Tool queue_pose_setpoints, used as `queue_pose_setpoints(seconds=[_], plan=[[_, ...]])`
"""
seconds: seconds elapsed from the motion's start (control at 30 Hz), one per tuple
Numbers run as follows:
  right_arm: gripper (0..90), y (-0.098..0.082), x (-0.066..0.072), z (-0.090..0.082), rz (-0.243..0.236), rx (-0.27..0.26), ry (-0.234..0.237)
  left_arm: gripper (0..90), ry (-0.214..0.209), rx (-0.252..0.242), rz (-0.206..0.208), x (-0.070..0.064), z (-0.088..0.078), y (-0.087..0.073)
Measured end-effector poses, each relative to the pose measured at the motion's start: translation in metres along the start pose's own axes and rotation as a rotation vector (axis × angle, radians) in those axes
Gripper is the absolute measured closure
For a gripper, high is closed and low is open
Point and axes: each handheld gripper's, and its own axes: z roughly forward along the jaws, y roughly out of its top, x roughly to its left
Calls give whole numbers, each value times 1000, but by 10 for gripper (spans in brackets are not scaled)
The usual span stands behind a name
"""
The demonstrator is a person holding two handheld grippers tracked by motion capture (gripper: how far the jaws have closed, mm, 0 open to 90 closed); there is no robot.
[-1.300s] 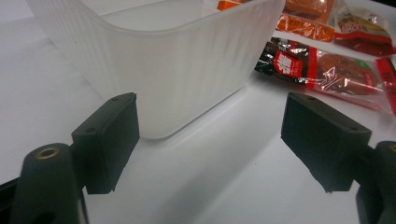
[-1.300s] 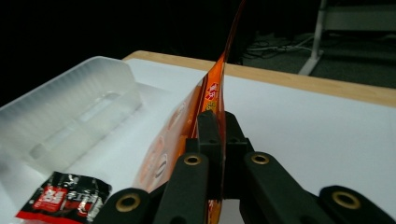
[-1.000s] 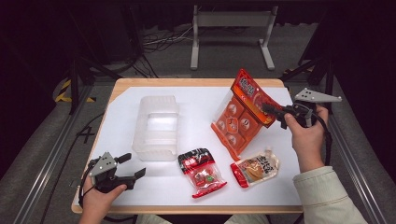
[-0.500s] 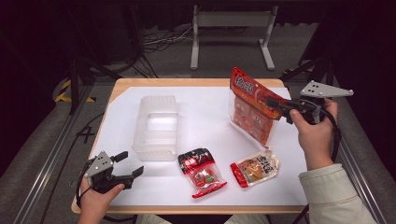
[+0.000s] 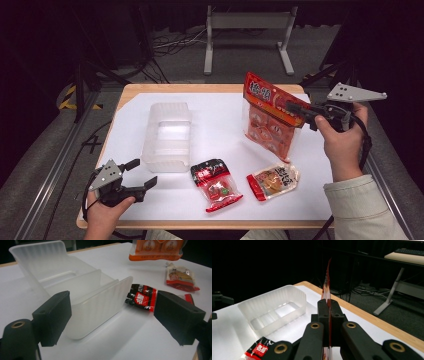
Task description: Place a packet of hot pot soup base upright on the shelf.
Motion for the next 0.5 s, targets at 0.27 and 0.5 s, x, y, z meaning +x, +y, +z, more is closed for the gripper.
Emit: queue_pose_setpoints(seconds=[0.27,0.5], plan=[[900,11,5,0,-25,-23,44,132,-46,-1,-8,-11,11,21],[900,15,13,2,-35,-46,104,167,-87,-31,18,-21,25,38]])
